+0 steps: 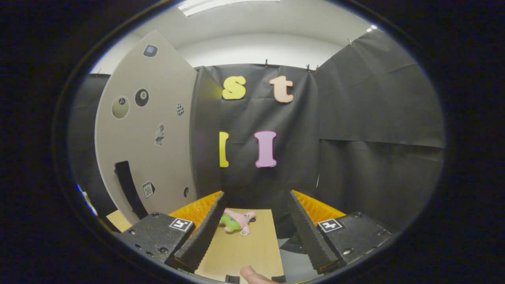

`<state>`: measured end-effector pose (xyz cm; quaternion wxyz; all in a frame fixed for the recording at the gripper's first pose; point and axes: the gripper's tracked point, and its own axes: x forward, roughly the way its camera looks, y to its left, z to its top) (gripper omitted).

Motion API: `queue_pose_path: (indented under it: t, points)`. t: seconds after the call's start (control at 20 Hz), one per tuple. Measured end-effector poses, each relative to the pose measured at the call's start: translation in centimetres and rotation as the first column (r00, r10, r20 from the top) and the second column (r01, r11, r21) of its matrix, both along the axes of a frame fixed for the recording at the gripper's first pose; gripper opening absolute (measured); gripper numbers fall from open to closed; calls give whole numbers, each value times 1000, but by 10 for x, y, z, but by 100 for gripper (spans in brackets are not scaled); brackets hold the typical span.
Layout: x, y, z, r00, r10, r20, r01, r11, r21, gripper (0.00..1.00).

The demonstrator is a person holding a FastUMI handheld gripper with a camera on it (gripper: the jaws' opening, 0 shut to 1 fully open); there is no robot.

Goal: Open the shoe cabinet door, grab the shoes and put them into the shoe cabinet, then close the shoe cabinet door.

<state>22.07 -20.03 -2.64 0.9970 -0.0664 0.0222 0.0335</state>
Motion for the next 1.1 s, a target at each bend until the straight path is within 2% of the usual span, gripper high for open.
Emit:
queue_pose_path:
  t: [0.3,0.5,0.8,0.95,1.1]
  points:
    - [14,49,-18,986,161,-42,-163,986,-37,100]
    - [2,81,-24,969,240,-55,-244,967,-77,100]
    - [-16,133,-37,946,296,-130,-303,952,-39,100]
    - [-20,140,-31,958,258,-123,-268,961,-72,95]
    - [-21,147,-35,965,226,-130,-235,970,-64,95]
